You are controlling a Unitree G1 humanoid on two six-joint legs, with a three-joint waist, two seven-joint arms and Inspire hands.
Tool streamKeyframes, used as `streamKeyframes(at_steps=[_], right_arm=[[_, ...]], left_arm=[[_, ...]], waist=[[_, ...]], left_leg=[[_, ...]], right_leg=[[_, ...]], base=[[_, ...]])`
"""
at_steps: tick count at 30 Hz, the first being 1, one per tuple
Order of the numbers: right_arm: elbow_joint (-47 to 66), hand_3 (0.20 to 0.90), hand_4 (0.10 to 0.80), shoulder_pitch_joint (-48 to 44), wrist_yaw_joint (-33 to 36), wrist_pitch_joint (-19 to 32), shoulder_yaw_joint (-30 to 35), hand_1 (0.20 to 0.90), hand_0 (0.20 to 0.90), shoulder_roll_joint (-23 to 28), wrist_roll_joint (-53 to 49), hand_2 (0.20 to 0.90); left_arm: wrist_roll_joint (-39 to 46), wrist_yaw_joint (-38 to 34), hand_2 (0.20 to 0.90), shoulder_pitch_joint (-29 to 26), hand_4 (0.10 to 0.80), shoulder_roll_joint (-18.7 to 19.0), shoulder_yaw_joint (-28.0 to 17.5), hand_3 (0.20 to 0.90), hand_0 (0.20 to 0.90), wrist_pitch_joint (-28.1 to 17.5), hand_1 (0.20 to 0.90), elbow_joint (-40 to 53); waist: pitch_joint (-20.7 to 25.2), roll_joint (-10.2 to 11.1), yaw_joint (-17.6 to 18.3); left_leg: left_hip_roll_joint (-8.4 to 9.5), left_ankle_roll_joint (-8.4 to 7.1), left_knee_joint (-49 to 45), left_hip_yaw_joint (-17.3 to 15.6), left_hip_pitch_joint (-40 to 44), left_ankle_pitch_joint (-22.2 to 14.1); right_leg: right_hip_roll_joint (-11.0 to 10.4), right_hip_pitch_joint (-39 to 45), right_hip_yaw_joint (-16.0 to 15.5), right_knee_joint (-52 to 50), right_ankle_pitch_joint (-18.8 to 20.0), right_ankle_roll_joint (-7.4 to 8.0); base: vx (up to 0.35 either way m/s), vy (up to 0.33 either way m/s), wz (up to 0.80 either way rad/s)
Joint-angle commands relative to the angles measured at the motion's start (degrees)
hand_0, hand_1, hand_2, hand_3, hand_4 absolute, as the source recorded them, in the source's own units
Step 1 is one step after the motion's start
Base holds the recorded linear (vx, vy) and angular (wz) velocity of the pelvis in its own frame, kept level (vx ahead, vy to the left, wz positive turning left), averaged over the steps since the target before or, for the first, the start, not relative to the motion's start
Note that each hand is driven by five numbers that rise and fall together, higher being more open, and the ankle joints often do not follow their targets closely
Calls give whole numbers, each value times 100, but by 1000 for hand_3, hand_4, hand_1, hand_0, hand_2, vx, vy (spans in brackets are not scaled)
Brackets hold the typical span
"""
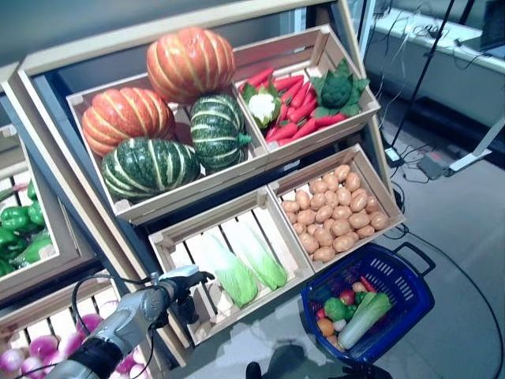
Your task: Put vegetables into the basket
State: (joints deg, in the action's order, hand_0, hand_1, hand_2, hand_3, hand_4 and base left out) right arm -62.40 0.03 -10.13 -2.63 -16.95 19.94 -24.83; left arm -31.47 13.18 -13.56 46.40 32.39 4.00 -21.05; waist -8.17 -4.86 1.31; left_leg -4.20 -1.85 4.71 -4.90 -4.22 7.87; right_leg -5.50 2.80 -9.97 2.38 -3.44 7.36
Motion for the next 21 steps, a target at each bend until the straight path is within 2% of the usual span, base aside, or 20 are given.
streamKeyframes(at_steps=[1, 4, 5, 11, 18, 21], right_arm=[[326, 900, 800, -316, -53, 355, -18, 900, 900, 363, -408, 900], [476, 900, 800, -542, -34, 405, -100, 900, 900, 478, -590, 900], [528, 900, 800, -679, -29, 471, -185, 900, 900, 539, -706, 900], [731, 900, 800, -1044, 21, 554, -318, 900, 900, 660, -962, 900], [828, 900, 800, -1557, -32, 500, -504, 900, 900, 781, -919, 900], [854, 900, 800, -1673, -51, 502, -503, 900, 900, 803, -883, 900]], left_arm=[[-918, -1579, 900, -1319, 800, 538, -295, 900, 900, -342, 900, -201], [-1346, -2642, 900, -1776, 800, 627, -61, 900, 900, -519, 900, -619], [-1492, -3209, 900, -2028, 800, 636, 107, 900, 900, -620, 900, -971], [-1981, -4669, 900, -2560, 800, 390, 525, 900, 900, -837, 900, -1951], [-2364, -5350, 900, -3217, 800, 167, 968, 900, 900, -976, 900, -2420], [-2493, -5347, 900, -3472, 800, 117, 1071, 900, 900, -1074, 900, -2608]], waist=[[-569, 193, 29], [-867, 240, 59], [-1048, 282, 92], [-1467, 385, 172], [-1844, 476, 257], [-1946, 517, 291]], left_leg=[[-112, -184, -719, 99, -183, -665], [-132, -226, -1127, 137, -648, -666], [-158, -253, -1426, 166, -970, -683], [-230, -311, -2289, 256, -1810, -808], [-248, -341, -3103, 237, -2602, -1014], [-232, -353, -3342, 216, -2845, -1096]], right_leg=[[-211, -773, 28, -892, 6, -317], [-161, -1196, 81, -1241, -57, -413], [-136, -1491, 129, -1505, -90, -470], [-79, -2247, 307, -2361, -312, -585], [-73, -2994, 444, -3206, -552, -628], [-101, -3263, 471, -3480, -607, -600]], base=[[-174, -57, 9], [-202, -58, 0], [-220, -62, 1], [-129, -20, 4], [-77, 47, -6], [-38, 63, -5]])
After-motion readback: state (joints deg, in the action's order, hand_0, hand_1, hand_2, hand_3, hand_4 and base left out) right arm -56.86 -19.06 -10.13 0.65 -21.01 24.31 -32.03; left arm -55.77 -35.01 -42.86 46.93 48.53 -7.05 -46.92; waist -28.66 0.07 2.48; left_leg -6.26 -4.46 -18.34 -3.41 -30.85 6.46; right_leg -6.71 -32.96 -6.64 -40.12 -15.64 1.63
